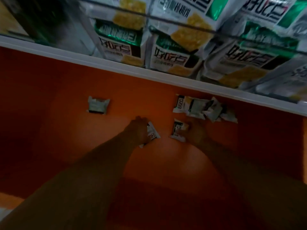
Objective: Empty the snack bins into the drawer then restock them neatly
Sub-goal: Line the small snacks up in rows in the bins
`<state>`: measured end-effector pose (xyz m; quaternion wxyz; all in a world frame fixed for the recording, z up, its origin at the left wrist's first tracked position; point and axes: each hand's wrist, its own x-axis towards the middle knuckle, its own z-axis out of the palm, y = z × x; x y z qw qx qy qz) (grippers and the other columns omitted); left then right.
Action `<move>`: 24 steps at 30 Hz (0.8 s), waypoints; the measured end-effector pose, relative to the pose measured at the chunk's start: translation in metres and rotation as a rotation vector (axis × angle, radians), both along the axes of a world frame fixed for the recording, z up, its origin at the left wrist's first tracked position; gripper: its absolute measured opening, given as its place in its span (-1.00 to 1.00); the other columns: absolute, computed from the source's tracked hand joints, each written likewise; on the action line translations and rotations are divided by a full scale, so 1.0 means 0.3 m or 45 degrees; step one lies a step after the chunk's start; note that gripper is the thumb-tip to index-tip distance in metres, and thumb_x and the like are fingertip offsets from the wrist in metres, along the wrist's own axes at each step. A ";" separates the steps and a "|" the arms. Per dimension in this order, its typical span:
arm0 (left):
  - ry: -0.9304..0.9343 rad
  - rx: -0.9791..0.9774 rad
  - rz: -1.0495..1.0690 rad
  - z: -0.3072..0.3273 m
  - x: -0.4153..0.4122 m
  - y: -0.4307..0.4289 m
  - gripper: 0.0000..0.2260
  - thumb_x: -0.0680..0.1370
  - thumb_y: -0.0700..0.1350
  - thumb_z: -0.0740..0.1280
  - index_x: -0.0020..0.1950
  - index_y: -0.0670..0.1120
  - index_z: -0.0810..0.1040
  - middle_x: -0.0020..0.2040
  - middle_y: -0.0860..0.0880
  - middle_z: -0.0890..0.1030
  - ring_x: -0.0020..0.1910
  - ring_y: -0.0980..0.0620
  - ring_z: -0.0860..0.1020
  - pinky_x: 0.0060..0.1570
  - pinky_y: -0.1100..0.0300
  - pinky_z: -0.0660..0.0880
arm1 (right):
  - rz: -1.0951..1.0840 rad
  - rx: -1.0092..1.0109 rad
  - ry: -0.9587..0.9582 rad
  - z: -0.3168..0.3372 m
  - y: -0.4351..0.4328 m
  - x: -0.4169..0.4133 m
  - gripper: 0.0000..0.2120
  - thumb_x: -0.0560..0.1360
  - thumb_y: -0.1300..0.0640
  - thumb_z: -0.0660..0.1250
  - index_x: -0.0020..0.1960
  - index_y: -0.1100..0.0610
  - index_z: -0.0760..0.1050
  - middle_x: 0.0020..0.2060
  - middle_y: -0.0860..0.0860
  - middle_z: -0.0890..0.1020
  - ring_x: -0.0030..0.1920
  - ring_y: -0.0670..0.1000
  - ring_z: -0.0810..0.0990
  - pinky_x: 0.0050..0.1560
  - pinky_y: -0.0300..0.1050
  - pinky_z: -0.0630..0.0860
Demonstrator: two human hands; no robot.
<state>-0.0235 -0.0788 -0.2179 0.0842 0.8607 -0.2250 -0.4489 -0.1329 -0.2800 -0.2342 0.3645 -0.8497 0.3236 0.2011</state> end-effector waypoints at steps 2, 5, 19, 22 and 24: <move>-0.019 0.012 -0.009 -0.010 -0.002 0.007 -0.47 0.44 -0.15 0.51 0.38 -0.09 0.45 0.37 -0.13 0.38 0.26 -0.18 0.46 0.19 -0.05 0.51 | 0.090 -0.065 -0.006 0.015 0.001 0.023 -0.44 0.35 0.04 0.56 0.26 0.20 0.48 0.21 0.12 0.50 0.22 0.11 0.48 -0.01 -0.27 0.30; 0.073 -0.188 0.258 0.009 0.012 0.021 -0.69 0.46 -0.21 0.49 0.18 -0.07 0.57 0.24 -0.09 0.47 0.09 -0.12 0.57 -0.10 0.02 0.62 | 0.237 -0.352 -0.181 0.043 -0.029 0.088 -0.35 0.30 -0.01 0.58 0.29 0.21 0.47 0.30 0.14 0.37 0.31 0.12 0.35 0.11 -0.26 0.31; 0.307 -0.657 0.932 0.051 0.031 0.099 -0.71 0.48 -0.36 0.44 0.04 -0.03 0.48 0.23 -0.04 0.60 0.20 -0.04 0.57 -0.08 -0.04 0.65 | 0.347 -0.239 0.126 0.014 0.003 0.155 0.02 0.19 -0.29 0.55 0.50 -0.07 0.15 0.49 0.05 0.10 0.51 0.13 0.06 0.48 0.02 0.13; 0.372 -0.728 0.987 0.103 0.010 0.092 -0.75 0.51 -0.36 0.39 0.05 -0.06 0.46 0.21 0.02 0.62 0.12 -0.03 0.60 -0.11 -0.13 0.65 | 0.355 -0.209 -0.036 0.029 0.037 0.098 -0.12 0.25 -0.12 0.59 0.43 0.06 0.25 0.38 0.04 0.28 0.41 0.10 0.26 0.31 -0.07 0.29; 0.409 -0.774 1.060 0.155 -0.010 0.079 -0.77 0.55 -0.39 0.33 0.06 -0.10 0.44 0.22 0.01 0.62 0.13 0.01 0.58 -0.16 -0.10 0.65 | 0.132 0.118 -0.062 0.060 0.050 0.056 -0.16 0.29 0.12 0.61 0.42 0.14 0.23 0.38 -0.03 0.32 0.33 -0.02 0.37 0.16 -0.14 0.39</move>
